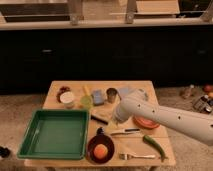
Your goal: Wipe table surface with eraser
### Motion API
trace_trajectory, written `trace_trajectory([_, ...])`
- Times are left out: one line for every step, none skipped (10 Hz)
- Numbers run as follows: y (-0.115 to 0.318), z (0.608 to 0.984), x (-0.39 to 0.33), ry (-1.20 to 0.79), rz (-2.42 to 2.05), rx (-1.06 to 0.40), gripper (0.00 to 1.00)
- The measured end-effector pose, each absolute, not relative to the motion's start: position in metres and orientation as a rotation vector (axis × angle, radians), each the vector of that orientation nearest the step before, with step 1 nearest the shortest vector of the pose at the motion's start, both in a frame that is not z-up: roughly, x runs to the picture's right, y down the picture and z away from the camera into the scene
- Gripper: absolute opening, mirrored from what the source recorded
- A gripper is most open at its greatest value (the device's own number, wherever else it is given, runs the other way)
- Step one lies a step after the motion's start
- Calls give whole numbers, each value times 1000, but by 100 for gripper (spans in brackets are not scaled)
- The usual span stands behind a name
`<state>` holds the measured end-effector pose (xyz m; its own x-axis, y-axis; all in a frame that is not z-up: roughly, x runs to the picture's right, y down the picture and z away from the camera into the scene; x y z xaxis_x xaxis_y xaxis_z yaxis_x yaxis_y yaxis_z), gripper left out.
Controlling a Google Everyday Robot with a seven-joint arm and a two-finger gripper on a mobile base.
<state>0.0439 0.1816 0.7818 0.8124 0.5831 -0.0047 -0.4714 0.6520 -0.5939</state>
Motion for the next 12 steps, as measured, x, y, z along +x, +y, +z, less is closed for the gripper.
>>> trace_trajectory([180,782,43,-199,599,-611,80])
trace_trajectory([176,782,37,-212,590,-604,80])
trace_trajectory([174,784,35,-216,588,-601,80])
trace_trajectory([172,785,34,-223,586,-599,80])
trace_trajectory([170,787,30,-230,581,-600,80])
trace_trajectory([168,791,25,-240,575,-602,80])
trace_trajectory([165,793,25,-245,575,-601,80])
trace_trajectory([162,799,24,-256,576,-602,80])
trace_trajectory([160,804,23,-264,574,-604,80])
trace_trajectory([158,810,21,-274,573,-607,80])
trace_trajectory([158,815,20,-283,570,-610,80])
trace_trajectory([155,825,18,-297,567,-614,80])
